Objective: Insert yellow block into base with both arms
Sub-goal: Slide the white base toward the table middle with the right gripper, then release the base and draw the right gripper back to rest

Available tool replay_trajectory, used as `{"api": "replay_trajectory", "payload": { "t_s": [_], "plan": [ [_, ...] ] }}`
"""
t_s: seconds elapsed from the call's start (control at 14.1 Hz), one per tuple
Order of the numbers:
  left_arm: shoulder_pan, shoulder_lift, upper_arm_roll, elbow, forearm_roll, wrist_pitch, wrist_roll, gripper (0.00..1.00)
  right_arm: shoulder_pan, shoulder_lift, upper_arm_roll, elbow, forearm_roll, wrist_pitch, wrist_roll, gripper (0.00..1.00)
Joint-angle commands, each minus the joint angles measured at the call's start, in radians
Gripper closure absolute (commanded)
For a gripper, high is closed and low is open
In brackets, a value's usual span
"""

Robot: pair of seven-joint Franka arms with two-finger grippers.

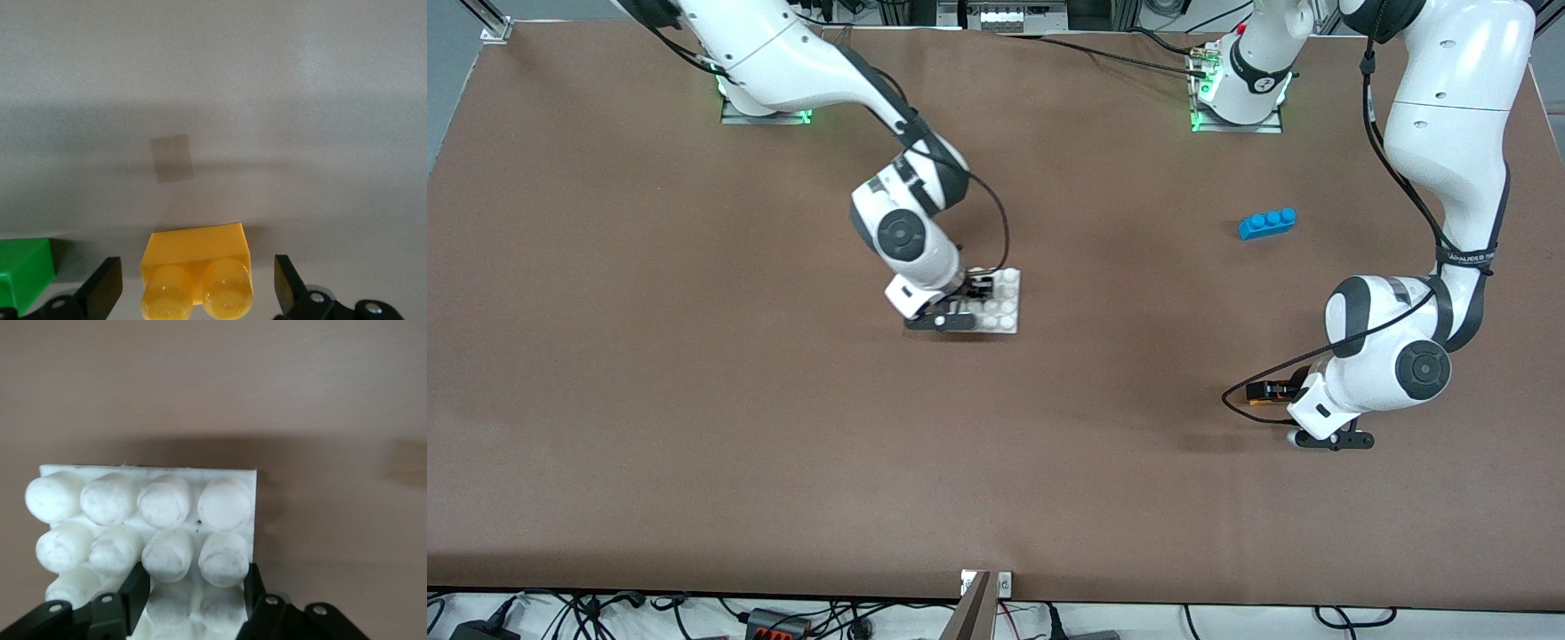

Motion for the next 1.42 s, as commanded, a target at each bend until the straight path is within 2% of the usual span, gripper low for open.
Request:
{"api": "replay_trajectory", "payload": {
  "t_s": [0.0,0.14,0.43,0.64,0.85,1.14,1.35],
  "plan": [
    [0.006,0.005,-0.002,0.007,0.017,-0.004,-0.016,0.0,0.054,0.071,-0.008,0.118,0.004,0.006,0.021,0.0],
    [0.008,0.005,-0.002,0.0,0.017,-0.004,-0.016,0.0,0.052,0.056,-0.011,0.115,0.003,-0.02,0.016,0.0],
    [0.008,0.005,-0.004,-0.001,0.017,-0.004,-0.014,0.1,0.029,-0.059,-0.024,0.127,0.0,-0.233,0.013,0.0],
    [0.006,0.006,-0.004,-0.001,0.016,-0.002,-0.016,0.12,-0.001,-0.18,-0.082,0.127,-0.016,-0.414,0.005,0.0],
    [0.006,0.005,-0.004,-0.003,0.017,-0.002,-0.016,0.2,-0.014,-0.298,-0.171,0.127,-0.124,-0.577,-0.025,0.0],
    [0.006,0.005,-0.004,-0.003,0.016,-0.004,-0.016,0.27,-0.06,-0.429,-0.26,0.127,-0.162,-0.885,-0.27,0.0],
    [0.006,0.005,-0.004,-0.003,0.016,-0.007,-0.016,0.32,-0.158,-0.51,-0.307,0.129,-0.159,-0.959,-0.494,0.0]
  ]
}}
